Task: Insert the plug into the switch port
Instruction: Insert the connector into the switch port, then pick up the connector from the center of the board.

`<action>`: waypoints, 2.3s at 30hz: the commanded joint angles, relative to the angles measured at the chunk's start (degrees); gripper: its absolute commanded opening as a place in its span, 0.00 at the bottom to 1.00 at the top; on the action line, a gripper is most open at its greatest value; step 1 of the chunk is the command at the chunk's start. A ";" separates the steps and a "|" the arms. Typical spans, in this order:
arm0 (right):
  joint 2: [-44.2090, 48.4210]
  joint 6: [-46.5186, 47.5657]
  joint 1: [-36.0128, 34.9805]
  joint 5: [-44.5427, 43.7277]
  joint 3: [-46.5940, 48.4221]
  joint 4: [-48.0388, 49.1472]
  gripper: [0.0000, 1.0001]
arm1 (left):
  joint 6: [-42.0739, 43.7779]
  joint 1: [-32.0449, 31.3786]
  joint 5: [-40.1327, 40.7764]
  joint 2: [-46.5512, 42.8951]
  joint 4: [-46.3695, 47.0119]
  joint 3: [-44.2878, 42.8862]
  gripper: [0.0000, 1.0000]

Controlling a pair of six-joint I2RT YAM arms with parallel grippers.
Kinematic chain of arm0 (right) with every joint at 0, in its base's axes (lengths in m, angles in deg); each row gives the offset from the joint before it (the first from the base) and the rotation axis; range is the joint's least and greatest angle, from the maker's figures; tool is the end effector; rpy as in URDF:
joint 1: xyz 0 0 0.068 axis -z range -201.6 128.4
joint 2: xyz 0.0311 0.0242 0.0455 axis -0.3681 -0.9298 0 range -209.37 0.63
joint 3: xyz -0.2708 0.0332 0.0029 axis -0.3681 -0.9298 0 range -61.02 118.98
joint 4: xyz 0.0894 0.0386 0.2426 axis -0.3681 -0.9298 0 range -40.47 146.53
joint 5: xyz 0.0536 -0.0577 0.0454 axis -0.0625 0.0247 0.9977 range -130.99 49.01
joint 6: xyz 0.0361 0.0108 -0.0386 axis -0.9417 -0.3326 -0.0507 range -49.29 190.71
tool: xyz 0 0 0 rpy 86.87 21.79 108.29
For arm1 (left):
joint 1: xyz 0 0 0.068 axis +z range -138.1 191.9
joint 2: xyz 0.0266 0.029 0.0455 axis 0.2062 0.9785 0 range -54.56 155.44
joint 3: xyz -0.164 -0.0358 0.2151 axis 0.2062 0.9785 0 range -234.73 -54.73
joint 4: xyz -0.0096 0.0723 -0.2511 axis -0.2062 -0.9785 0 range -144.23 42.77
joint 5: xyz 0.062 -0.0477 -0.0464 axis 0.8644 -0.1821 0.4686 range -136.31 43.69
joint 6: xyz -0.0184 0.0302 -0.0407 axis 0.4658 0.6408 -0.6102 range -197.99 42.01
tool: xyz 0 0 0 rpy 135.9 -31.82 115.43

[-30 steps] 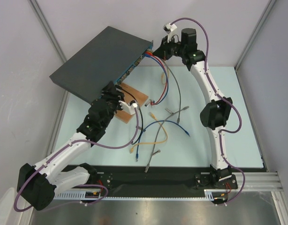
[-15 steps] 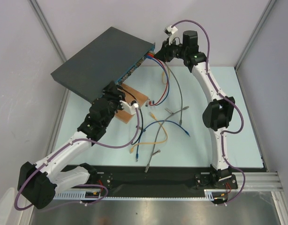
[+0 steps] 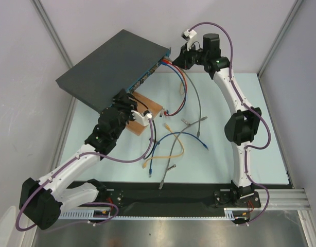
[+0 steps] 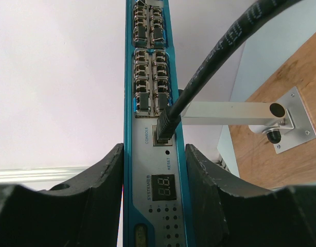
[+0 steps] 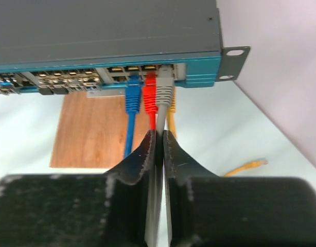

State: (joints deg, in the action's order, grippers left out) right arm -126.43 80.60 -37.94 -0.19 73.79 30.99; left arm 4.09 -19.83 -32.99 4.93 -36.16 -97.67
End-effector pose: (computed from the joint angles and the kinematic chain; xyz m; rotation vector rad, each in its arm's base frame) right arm 0.4828 0.1658 0.3858 -0.8856 1.6456 0.7436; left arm 0.2136 -0.1226 0.3184 1.3465 1.0964 0.8500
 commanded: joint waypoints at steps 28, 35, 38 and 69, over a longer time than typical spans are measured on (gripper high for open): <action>16.99 -3.12 2.62 -1.42 -9.19 -1.00 0.67 | -23.18 1.58 -0.04 -7.01 -27.49 -11.01 0.89; 30.45 1.18 7.54 -2.91 -21.84 -10.66 1.00 | -43.39 1.67 -18.84 -9.47 -39.00 -22.61 0.97; 35.72 0.22 9.56 -5.10 -26.85 -14.97 0.98 | -48.15 1.23 -29.82 -8.16 -41.91 -27.18 0.94; 43.04 -0.05 42.53 4.99 -51.49 -25.08 0.65 | -57.92 -20.48 -9.28 67.15 -32.87 -59.37 0.43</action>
State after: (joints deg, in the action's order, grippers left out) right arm -85.21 79.18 3.41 1.97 20.87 6.91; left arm -54.46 -40.48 -46.60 70.22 -73.10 -154.36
